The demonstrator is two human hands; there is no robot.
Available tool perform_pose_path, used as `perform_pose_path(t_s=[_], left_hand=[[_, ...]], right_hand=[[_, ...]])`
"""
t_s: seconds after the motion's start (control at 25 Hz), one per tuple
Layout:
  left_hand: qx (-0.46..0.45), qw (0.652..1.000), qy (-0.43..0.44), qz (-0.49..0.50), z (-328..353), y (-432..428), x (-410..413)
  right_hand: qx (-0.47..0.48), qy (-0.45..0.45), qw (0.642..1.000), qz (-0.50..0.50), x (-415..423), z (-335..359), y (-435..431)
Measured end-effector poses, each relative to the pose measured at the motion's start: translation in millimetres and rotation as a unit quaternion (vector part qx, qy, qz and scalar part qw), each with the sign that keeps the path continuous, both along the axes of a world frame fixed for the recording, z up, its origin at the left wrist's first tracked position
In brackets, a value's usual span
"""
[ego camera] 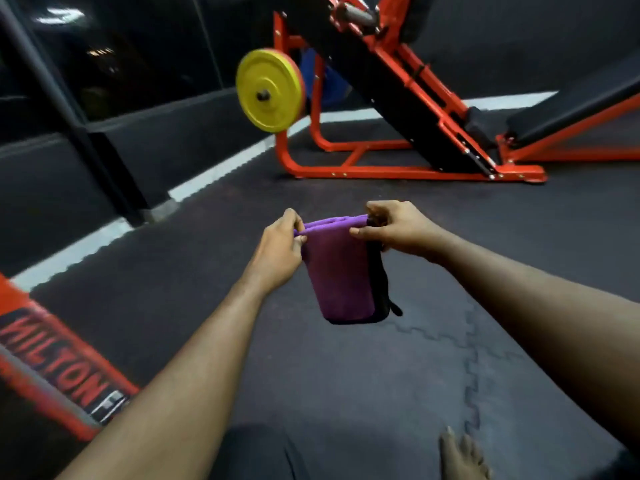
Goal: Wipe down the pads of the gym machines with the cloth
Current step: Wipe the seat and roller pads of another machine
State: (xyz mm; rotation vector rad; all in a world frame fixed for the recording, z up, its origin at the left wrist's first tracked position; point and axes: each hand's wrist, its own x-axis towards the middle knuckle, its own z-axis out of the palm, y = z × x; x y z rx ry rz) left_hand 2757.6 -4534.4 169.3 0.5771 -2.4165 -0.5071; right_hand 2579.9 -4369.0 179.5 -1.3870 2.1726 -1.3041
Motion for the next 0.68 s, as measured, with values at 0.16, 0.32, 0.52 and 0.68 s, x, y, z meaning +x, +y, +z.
perform_pose_path(t_s=[0.16,0.32,0.52,0.68], left_hand=[[0.017,0.997,-0.016,-0.080,-58.3,-58.9,-122.4],[0.046,0.993,-0.009,-0.104,-32.0,-74.0,-204.8],[0.107,0.986,-0.012,-0.127,97.5,-49.3,-283.4],[0.179,0.973,0.007,-0.145,242.5,-9.9,-324.2]], right_hand=[[-0.025,-0.061,0.995,-0.074,-96.8,-72.6,-43.1],[-0.080,-0.088,0.983,-0.142,-160.7,-52.1,-51.1],[-0.141,-0.182,0.948,-0.220,-216.9,71.9,-23.1],[-0.161,-0.221,0.929,-0.250,-250.0,218.7,5.4]])
